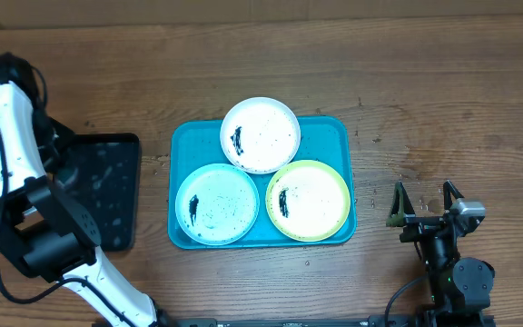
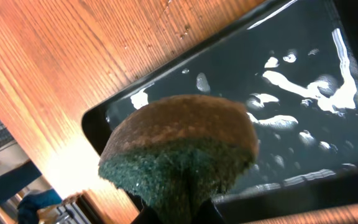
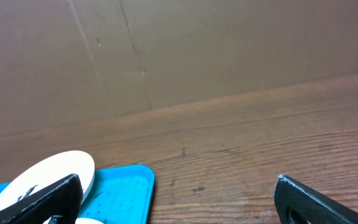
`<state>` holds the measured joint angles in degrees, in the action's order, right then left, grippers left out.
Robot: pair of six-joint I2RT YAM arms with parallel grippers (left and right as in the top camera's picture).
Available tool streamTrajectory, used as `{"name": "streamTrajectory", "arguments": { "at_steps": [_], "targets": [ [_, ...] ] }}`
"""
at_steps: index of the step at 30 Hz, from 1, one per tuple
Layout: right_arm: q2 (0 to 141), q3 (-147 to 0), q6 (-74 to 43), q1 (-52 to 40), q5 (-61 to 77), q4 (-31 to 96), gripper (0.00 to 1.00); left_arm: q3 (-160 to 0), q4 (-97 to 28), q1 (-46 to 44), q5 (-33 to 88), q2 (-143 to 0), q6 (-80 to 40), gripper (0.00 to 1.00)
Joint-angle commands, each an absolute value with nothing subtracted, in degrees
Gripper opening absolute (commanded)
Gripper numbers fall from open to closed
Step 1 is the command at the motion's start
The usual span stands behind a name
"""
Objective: Clean dirty plates on tray and stack at the side
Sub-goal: 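Dip and swish the held sponge in the water with the left gripper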
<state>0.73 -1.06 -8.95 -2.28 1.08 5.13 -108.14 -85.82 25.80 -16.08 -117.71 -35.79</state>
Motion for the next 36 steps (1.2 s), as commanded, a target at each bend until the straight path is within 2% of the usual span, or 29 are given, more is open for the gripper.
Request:
{"name": "streamTrajectory", "arguments": {
  "at_steps": [1,15,24,36],
  "targets": [
    [0.16,-0.47,-8.51,-2.17,0.71,4.84,1.00,-102.10,-82.24,24.16,-19.70,-117.36,-39.24,0.04],
    [0.16,-0.47,-8.51,-2.17,0.71,4.84,1.00,-86.00,-65.80,16.53,-20.69,-117.36,-35.79,0.04],
    [0.16,-0.47,-8.51,-2.17,0.71,4.84,1.00,-85.62,-64.90,15.86,-27.64,-117.36,-35.79,0.04],
    [0.16,-0.47,-8.49,-2.17,0.71,4.84,1.00,-85.62,-64.20,15.86,-27.62,-117.36,-35.81,0.04]
  ]
}}
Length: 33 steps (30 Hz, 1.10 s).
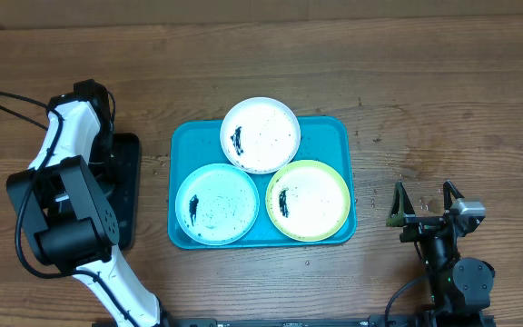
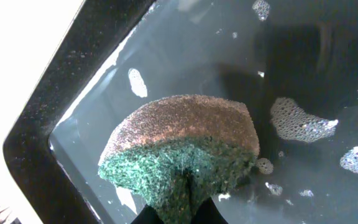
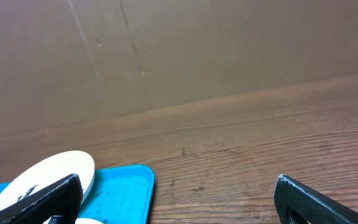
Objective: Clean dirty plates on tray and stack at the side
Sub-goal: 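Dip and swish the held sponge in the water with the left gripper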
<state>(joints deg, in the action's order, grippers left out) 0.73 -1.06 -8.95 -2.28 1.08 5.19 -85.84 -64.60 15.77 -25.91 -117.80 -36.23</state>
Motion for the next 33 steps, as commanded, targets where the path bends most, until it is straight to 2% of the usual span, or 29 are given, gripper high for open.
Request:
{"name": "streamTrajectory", "arguments": {
  "at_steps": [1,13,23,28,31,33],
  "targets": [
    [0.16,-0.47,-8.51,-2.17,0.71,4.84,1.00,-85.62,-64.18,15.86,-27.62,-117.36,-35.81,0.04],
    [0.16,-0.47,-8.51,-2.17,0.71,4.84,1.00,-86.61,-64.86,15.84,-27.68,-117.34,-32.01,0.04],
    [0.16,-0.47,-8.51,-2.17,0.71,4.84,1.00,-100.95,-77.03,15.84,-27.24,-117.32,-31.97,0.04],
    [0.16,-0.47,-8.51,-2.17,0.71,4.84,1.00,-93.21,-72.58,15.90,-29.30,-117.54,-38.13,0.04],
    [0.16,-0.47,-8.51,-2.17,0.71,4.84,1.00,-86.89,-68.01,15.68,-26.52,-117.60,-35.00,0.04],
    [0.16,-0.47,-8.51,-2.17,0.71,4.84,1.00,-85.97,-68.79,15.31,-29.91,-117.60,-34.48,0.04]
  ]
}}
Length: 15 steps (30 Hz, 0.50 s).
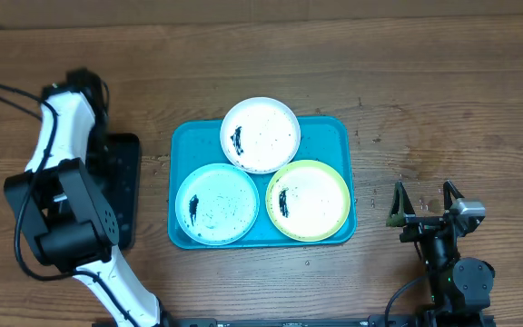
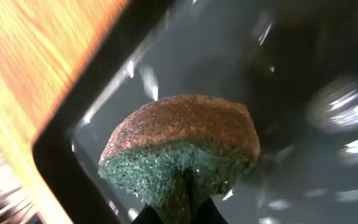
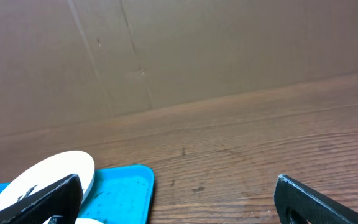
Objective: Clean dirty plates on tray and stack at the side
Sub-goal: 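Dip and swish the held sponge in the water with the left gripper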
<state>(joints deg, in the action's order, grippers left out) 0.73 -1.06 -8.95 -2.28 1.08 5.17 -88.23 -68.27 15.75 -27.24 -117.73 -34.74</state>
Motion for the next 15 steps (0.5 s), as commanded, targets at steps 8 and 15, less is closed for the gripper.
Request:
{"name": "streamTrajectory", "arguments": {
  "at_steps": [8,15],
  "targets": [
    [0.16,-0.47,-8.51,-2.17,0.71,4.84,1.00,-99.59,-81.67,15.18,-30.04,-117.43,-39.64,0.04],
    [0.16,-0.47,-8.51,-2.17,0.71,4.84,1.00,-91.05,-75.07,15.18,-25.63,-117.75,-35.40,0.04]
  ]
}}
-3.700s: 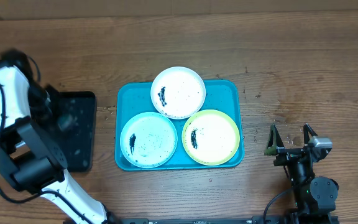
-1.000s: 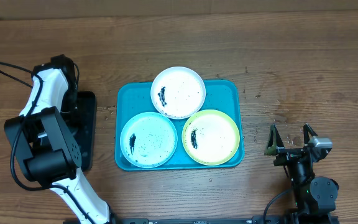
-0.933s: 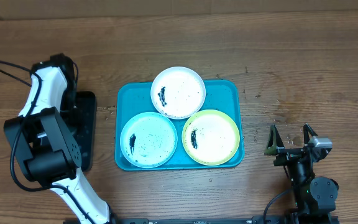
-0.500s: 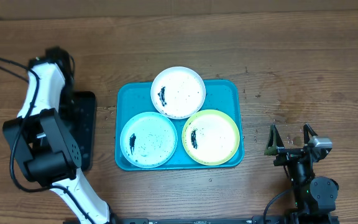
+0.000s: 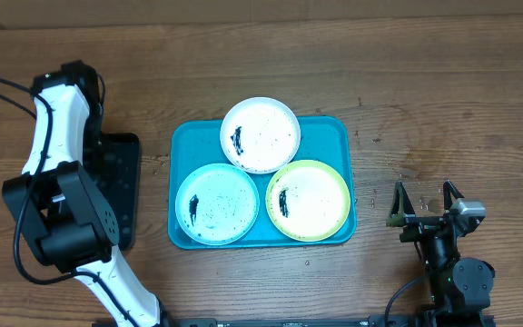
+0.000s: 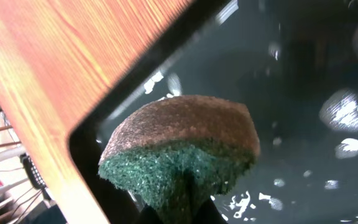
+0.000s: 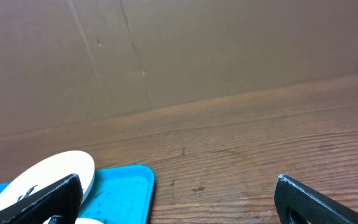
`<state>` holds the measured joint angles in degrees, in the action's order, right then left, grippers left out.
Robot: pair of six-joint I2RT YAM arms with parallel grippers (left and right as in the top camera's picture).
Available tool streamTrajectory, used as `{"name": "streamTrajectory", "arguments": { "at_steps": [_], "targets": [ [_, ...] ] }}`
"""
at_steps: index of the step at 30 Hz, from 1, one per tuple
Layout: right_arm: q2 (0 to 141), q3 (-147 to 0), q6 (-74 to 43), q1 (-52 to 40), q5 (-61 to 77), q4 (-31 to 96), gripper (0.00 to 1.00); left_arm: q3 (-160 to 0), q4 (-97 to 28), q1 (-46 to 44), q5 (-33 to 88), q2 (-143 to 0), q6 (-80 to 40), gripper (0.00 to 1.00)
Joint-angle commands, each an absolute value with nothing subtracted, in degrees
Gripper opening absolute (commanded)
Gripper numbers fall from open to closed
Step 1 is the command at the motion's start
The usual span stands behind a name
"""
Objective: Clean dirty plates on tray and stack at the side
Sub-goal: 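Dip and swish the held sponge in the water with the left gripper, then carry the sponge with the left gripper onto the light blue plate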
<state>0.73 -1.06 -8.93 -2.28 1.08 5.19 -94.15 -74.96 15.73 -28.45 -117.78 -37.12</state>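
Three dirty plates sit on the blue tray (image 5: 338, 136): a white plate (image 5: 260, 133) at the back, a light blue plate (image 5: 217, 203) front left, a yellow-green plate (image 5: 308, 200) front right, each with a dark smear. My left gripper (image 6: 179, 208) is shut on a brown and green sponge (image 6: 182, 146) over the black basin of soapy water (image 6: 303, 112), close to its corner. The right gripper (image 5: 423, 205) stands open on the table right of the tray; its dark fingertips (image 7: 303, 199) frame the tray corner (image 7: 126, 183) and the white plate (image 7: 45, 174).
The black basin (image 5: 121, 191) lies at the left of the wooden table, with my left arm (image 5: 57, 109) reaching over it. A brown cardboard wall (image 7: 179, 50) closes the far side. Bare wood lies between the tray and the right gripper.
The left wrist has shifted a little toward the basin's far left corner, with more bare wood showing beside the rim. The sponge stays gripped. Plates and right arm are unchanged.
The left gripper held the sponge above the basin's edge with the arm at the far left. Then the sponge was low over the foamy water inside the basin. It then sat near the basin's rim, and now by its corner. The right arm and plates never moved.
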Motion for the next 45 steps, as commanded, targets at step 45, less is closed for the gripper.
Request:
{"name": "streamTrajectory", "arguments": {
  "at_steps": [45],
  "targets": [
    [0.16,-0.47,-8.51,-2.17,0.71,4.84,1.00,-80.05,-72.64,-19.22,11.60,-104.68,-27.73,0.04]
  ]
}}
